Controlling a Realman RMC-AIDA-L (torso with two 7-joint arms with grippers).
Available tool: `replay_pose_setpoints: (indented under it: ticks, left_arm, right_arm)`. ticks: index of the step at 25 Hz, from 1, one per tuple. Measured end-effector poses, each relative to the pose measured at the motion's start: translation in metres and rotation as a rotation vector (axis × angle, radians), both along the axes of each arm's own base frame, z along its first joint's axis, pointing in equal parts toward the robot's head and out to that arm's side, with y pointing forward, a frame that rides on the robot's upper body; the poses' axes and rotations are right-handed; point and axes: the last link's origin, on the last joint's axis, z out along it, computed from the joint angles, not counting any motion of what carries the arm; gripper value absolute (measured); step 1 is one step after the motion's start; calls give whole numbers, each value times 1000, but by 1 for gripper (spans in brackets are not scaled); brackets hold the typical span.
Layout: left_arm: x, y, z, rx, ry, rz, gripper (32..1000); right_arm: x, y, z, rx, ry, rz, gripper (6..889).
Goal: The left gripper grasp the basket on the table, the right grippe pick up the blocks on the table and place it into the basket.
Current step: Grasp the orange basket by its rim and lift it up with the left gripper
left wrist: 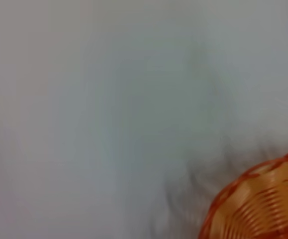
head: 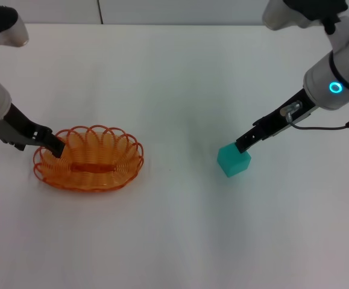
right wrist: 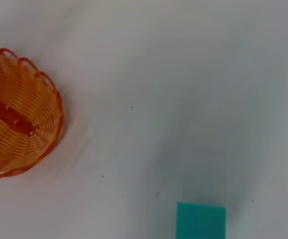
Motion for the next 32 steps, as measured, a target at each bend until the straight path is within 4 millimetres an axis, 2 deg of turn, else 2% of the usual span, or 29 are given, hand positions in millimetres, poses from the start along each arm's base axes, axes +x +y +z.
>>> replay_pose_setpoints:
  ticks: [9,19,30,32]
  left_arm:
    - [-14,0,-13,-8,12,9,857]
    - [-14,3,-23,-20,12,8,857]
    - [-14,4,-24,-18,12,5,857]
    - [-14,4,-24,-18,12,3,779]
  right_arm:
    - [3,0,-1,1,0,-5,831]
    - [5,1,-2,0,-2,-8,823]
    - [5,1,-1,1,-2,-7,815]
    - [5,1,-1,2,-1,-8,813]
